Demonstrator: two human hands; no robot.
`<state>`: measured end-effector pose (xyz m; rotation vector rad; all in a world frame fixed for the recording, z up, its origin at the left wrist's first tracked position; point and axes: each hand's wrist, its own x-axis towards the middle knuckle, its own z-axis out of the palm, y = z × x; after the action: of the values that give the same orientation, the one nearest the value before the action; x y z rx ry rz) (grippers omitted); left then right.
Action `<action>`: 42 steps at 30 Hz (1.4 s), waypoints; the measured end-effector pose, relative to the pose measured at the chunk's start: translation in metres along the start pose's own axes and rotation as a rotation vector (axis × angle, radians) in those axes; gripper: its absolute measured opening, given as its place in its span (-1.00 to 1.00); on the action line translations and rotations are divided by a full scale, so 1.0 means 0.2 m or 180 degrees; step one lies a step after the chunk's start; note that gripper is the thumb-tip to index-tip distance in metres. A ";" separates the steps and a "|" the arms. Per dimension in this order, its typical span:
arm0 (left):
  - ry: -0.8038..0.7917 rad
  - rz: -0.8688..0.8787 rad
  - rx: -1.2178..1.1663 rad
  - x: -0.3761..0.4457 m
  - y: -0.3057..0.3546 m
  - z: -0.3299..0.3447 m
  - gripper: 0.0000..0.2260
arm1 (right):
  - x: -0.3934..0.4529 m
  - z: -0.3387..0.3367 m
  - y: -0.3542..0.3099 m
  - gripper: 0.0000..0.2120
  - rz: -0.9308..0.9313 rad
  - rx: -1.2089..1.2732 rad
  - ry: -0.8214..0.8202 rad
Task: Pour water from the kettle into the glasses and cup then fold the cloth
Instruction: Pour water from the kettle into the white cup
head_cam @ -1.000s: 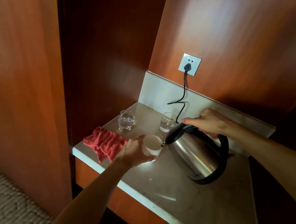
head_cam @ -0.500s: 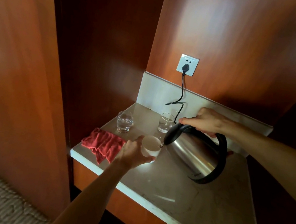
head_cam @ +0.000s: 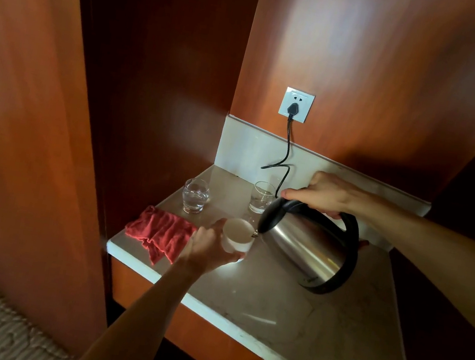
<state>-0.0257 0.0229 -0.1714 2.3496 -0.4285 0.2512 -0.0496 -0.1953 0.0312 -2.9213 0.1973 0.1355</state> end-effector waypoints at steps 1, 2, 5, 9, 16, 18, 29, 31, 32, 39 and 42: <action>0.0004 0.0002 -0.0006 0.00 0.00 0.00 -0.25 | 0.00 0.00 0.00 -0.37 -0.0001 0.0011 -0.0003; 0.0019 0.0008 -0.0015 0.00 0.00 0.00 -0.26 | 0.00 -0.01 0.00 -0.38 -0.0002 0.0025 -0.0004; 0.0018 0.0007 -0.0066 0.00 0.00 0.00 -0.31 | 0.00 -0.01 0.00 -0.39 -0.0015 0.0043 -0.0013; -0.0014 -0.0026 -0.0047 0.00 0.00 0.00 -0.29 | -0.01 0.00 -0.01 -0.38 -0.0014 0.0014 -0.0029; 0.0023 -0.0006 -0.0006 0.00 0.00 0.00 -0.24 | 0.00 -0.01 -0.02 -0.39 -0.0014 -0.0051 -0.0031; 0.0035 0.0011 -0.0009 0.00 -0.01 0.00 -0.25 | 0.00 -0.01 -0.02 -0.38 -0.0019 -0.0072 -0.0045; -0.0053 -0.0077 0.0030 0.01 -0.02 0.02 -0.20 | 0.01 -0.01 -0.03 -0.38 -0.0039 -0.0148 -0.0059; -0.0023 -0.0050 0.0044 0.01 -0.02 0.02 -0.20 | 0.01 -0.02 -0.03 -0.39 -0.0057 -0.0183 -0.0060; -0.0018 -0.0043 0.0057 0.01 -0.02 0.02 -0.20 | 0.01 -0.02 -0.04 -0.39 -0.0058 -0.0191 -0.0054; 0.0008 0.0017 -0.0012 0.00 -0.03 0.02 -0.23 | 0.03 -0.02 -0.05 -0.39 -0.0064 -0.0247 -0.0108; 0.0007 0.0009 -0.0009 0.01 -0.03 0.03 -0.22 | 0.03 -0.02 -0.05 -0.38 -0.0061 -0.0261 -0.0135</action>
<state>-0.0212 0.0231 -0.1786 2.3459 -0.4307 0.2545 -0.0414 -0.1870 0.0365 -2.9976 0.1607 0.2071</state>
